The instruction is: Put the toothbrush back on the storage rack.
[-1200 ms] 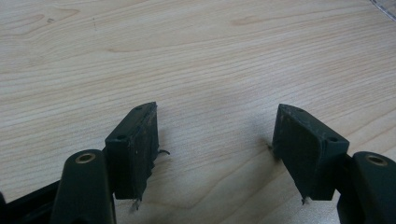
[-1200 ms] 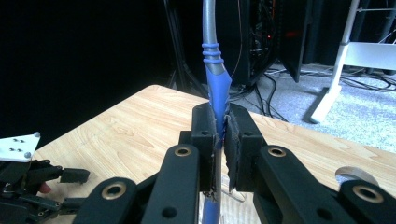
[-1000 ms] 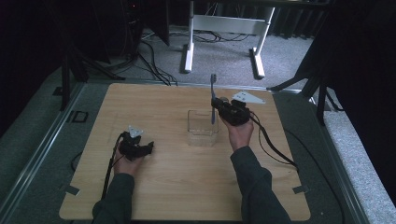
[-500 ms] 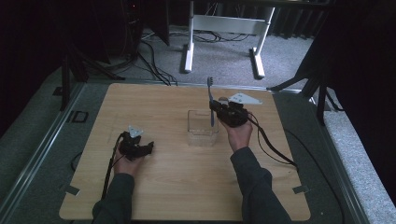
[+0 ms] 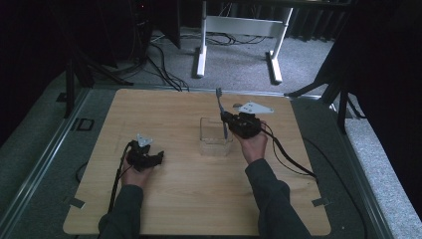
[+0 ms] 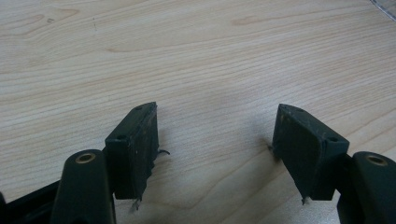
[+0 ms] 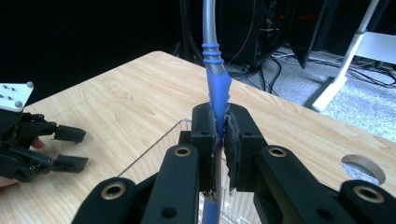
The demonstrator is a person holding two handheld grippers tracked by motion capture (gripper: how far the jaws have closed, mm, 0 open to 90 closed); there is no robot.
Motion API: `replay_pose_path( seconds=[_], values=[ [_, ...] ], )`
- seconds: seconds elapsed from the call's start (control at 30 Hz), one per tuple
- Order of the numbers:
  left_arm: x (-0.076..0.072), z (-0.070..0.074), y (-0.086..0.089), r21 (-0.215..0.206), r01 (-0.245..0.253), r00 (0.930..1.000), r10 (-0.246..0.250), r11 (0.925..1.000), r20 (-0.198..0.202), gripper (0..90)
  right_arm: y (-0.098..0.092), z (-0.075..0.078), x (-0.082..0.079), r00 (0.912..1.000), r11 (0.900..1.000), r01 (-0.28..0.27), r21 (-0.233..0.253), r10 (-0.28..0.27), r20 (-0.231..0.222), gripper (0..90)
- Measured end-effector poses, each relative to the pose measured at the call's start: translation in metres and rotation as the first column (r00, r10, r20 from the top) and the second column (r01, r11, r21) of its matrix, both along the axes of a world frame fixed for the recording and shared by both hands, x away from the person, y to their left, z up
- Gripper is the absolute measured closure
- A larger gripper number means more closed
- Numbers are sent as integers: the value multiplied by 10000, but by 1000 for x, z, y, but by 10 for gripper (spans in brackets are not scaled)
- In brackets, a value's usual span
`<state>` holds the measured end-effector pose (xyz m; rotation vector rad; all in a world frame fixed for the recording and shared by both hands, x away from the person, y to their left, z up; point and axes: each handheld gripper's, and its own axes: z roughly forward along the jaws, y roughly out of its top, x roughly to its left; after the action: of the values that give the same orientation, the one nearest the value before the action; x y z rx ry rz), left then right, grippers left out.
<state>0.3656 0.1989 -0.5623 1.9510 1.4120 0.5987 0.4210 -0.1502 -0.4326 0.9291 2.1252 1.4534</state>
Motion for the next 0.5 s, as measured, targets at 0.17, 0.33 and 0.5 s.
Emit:
replay_pose_path(
  seconds=[0.17,0.33,0.5],
  values=[
    [0,0,0,-12,-4,10000,4,10000,7,319,1,-2,0,10000,9997,-96,-217,96,-17,822],
    [0,0,0,-1,1,10000,-1,10000,-3,318,2,-4,-1,9999,9987,-152,-478,150,-32,820],
    [0,0,0,-8,5,10000,-5,10000,-4,318,3,-8,-1,9997,9972,-200,-718,187,-182,819]
  ],
)
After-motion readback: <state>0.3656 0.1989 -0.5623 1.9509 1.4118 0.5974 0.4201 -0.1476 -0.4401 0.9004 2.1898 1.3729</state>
